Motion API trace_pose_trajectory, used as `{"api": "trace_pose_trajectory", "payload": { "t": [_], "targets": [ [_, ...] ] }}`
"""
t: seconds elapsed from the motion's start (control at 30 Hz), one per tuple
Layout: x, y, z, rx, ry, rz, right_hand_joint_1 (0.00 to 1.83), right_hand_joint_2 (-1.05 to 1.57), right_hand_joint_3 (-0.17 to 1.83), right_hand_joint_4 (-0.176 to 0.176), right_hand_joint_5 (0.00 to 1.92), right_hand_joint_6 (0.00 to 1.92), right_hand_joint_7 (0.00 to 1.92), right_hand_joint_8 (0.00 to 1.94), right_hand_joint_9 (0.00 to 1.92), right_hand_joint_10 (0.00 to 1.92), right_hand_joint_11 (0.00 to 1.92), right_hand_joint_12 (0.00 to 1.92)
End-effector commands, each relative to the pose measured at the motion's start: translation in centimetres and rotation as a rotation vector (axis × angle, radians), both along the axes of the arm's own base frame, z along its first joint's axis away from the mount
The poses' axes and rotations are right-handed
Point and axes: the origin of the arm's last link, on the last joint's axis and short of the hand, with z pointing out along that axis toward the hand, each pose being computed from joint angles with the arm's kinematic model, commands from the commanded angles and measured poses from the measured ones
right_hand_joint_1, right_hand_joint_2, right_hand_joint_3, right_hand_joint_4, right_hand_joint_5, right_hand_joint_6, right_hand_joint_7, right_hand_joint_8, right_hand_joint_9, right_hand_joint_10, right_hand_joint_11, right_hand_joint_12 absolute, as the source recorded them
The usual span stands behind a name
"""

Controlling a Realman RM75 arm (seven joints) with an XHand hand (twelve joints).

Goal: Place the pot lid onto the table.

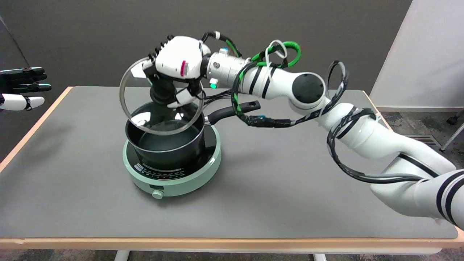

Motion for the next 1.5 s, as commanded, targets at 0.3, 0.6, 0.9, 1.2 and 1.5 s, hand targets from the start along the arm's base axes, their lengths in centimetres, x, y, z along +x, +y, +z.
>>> {"api": "trace_pose_trajectory", "payload": {
  "t": [0.3, 0.6, 0.9, 1.2, 1.5],
  "targets": [
    [11.0, 1.2, 9.0, -0.165, -0.097, 0.28, 1.22, 1.06, 0.26, -0.103, 0.72, 1.3, 0.97, 1.2, 0.89, 1.33, 0.7, 1.4],
    [14.1, 1.1, 16.9, -0.4, -0.113, 0.39, 1.22, 1.06, 0.26, -0.102, 0.72, 1.3, 0.97, 1.2, 0.89, 1.34, 0.69, 1.42],
    [13.4, 1.6, 25.5, -0.656, -0.135, 0.404, 1.22, 1.06, 0.26, -0.103, 0.72, 1.3, 0.97, 1.2, 0.89, 1.35, 0.7, 1.41],
    [10.5, 2.9, 31.8, -0.811, -0.167, 0.338, 1.22, 1.06, 0.26, -0.102, 0.72, 1.29, 0.98, 1.19, 0.89, 1.36, 0.72, 1.38],
    [5.8, 5.6, 35.9, -0.909, -0.133, 0.244, 1.22, 1.06, 0.26, -0.1, 0.73, 1.29, 0.98, 1.19, 0.89, 1.37, 0.72, 1.38]
  ]
}}
